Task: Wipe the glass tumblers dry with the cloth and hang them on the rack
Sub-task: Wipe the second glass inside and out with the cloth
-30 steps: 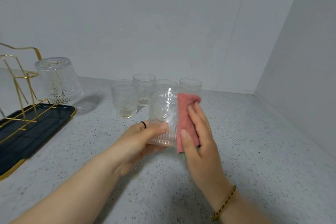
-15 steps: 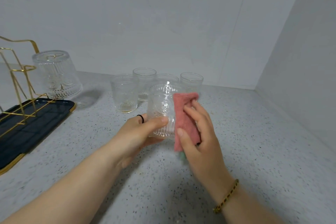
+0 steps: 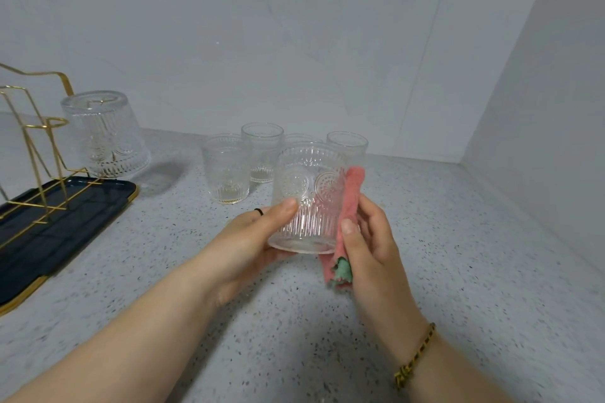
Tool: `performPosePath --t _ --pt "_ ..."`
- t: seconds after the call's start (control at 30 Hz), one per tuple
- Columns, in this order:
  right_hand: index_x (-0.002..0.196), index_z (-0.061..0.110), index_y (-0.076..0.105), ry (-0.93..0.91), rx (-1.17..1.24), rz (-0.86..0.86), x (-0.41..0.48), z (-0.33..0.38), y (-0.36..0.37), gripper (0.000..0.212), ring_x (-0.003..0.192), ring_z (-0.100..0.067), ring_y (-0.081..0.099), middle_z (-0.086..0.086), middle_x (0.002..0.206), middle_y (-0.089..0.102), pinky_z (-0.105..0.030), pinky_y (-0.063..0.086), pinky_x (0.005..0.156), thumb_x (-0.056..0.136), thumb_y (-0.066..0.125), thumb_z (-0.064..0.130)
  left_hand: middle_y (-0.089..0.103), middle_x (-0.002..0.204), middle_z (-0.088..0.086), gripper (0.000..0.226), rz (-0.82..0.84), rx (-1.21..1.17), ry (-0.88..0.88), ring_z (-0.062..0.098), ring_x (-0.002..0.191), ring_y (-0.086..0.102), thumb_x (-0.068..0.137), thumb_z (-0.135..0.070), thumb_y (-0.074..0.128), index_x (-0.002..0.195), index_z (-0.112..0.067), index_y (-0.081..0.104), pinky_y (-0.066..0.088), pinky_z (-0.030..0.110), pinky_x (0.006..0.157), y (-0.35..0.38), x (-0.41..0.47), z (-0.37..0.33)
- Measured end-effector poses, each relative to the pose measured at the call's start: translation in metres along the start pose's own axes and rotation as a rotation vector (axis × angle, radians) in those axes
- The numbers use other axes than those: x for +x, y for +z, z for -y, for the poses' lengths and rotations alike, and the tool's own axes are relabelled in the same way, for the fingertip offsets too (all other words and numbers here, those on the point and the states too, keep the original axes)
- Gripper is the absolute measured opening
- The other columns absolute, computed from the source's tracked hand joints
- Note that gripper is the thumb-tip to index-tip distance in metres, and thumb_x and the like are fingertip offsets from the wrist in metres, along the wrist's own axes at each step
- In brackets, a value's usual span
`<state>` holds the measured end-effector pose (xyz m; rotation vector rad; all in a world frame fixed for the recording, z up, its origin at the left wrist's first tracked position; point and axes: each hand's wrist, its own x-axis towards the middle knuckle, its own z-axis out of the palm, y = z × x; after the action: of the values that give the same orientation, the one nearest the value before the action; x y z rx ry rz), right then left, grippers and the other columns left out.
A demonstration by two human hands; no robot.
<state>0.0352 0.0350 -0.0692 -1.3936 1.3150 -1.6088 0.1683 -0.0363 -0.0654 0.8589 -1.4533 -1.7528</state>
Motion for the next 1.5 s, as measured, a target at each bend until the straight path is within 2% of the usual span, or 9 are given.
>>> performPosePath --t 0.17,0.33,0.6,0.73,0.8,1.0,1.17,1.37,1.5 --pt "0.128 0.029 0.038 -0.028 -0.145 -0.085 0.002 -0.009 -0.001 0.041 0.066 -0.001 0.057 -0.007 0.113 0.056 -0.014 0.045 0.049 0.089 0.05 0.028 0.071 0.101 0.007 0.065 -0.149 -0.053 0.003 0.019 0.095 0.066 0.057 -0.048 0.06 0.11 -0.01 0.059 0.051 0.028 0.085 0.009 0.0 0.004" --pt "0.114 0.055 0.027 -0.166 -0.371 -0.113 -0.001 -0.01 0.007 0.041 0.121 -0.012 0.044 0.009 0.136 0.039 -0.039 0.043 0.098 0.075 0.039 0.05 0.069 0.104 0.007 0.089 -0.156 0.041 0.027 0.02 0.095 0.067 0.038 -0.05 0.081 0.115 -0.012 0.055 0.048 0.036 0.095 0.018 -0.002 0.009" --pt "0.103 0.027 0.053 -0.016 -0.107 -0.047 0.004 -0.001 -0.01 0.019 0.046 -0.011 0.05 0.002 0.061 0.057 -0.02 0.044 0.04 0.091 0.043 0.017 0.071 0.102 0.013 0.065 -0.046 -0.165 0.05 0.021 0.091 0.068 0.06 -0.033 0.074 0.112 0.001 0.057 0.056 0.027 0.081 0.018 -0.004 0.009" --pt "0.113 0.035 0.051 -0.119 -0.219 0.003 0.001 -0.012 0.001 0.03 0.089 0.0 0.061 0.015 0.105 0.059 -0.018 0.052 0.073 0.085 0.052 0.025 0.065 0.108 0.02 0.057 -0.09 -0.307 -0.006 0.026 0.1 0.063 0.064 -0.037 0.06 0.106 0.001 0.059 0.052 0.028 0.087 0.01 -0.001 0.003" --pt "0.11 0.051 0.04 -0.241 -0.321 -0.017 0.0 -0.01 0.005 0.036 0.117 0.016 0.037 0.03 0.125 0.037 -0.005 0.035 0.094 0.079 0.049 0.034 0.066 0.107 0.02 0.06 -0.081 -0.238 -0.017 0.026 0.099 0.063 0.065 -0.037 0.065 0.111 0.002 0.058 0.053 0.029 0.087 0.009 0.0 0.002" --pt "0.115 0.05 0.033 -0.188 -0.173 -0.105 0.006 0.0 -0.012 0.033 0.102 0.006 0.053 0.009 0.128 0.049 -0.01 0.047 0.079 0.088 0.044 0.034 0.07 0.103 0.013 0.077 0.042 -0.101 -0.011 0.02 0.091 0.068 0.053 -0.031 0.076 0.12 0.0 0.051 0.055 0.022 0.075 0.017 -0.005 0.01" --pt "0.103 0.04 0.047 -0.08 -0.108 -0.004 0.005 -0.003 -0.009 0.03 0.059 -0.01 0.06 -0.001 0.096 0.062 -0.021 0.05 0.048 0.089 0.048 0.013 0.072 0.087 0.01 0.045 -0.009 -0.281 0.039 0.015 0.078 0.07 0.065 -0.028 0.059 0.101 0.0 0.06 0.056 0.02 0.068 0.012 -0.001 0.005" --pt "0.099 0.056 0.041 -0.321 -0.372 -0.031 0.002 -0.004 -0.001 0.041 0.111 0.025 0.034 0.038 0.119 0.03 -0.004 0.034 0.094 0.08 0.056 0.022 0.066 0.099 0.017 0.059 -0.039 -0.236 0.016 0.017 0.08 0.068 0.062 -0.033 0.062 0.109 0.002 0.056 0.057 0.024 0.074 0.002 0.004 0.005" --pt "0.104 0.054 0.039 -0.228 -0.221 -0.14 0.006 0.005 -0.014 0.036 0.113 0.001 0.05 0.022 0.126 0.047 -0.023 0.047 0.094 0.083 0.05 0.027 0.071 0.103 0.014 0.081 0.152 -0.238 0.026 0.022 0.093 0.069 0.039 -0.04 0.084 0.107 -0.002 0.062 0.056 0.023 0.074 0.013 -0.003 0.008"
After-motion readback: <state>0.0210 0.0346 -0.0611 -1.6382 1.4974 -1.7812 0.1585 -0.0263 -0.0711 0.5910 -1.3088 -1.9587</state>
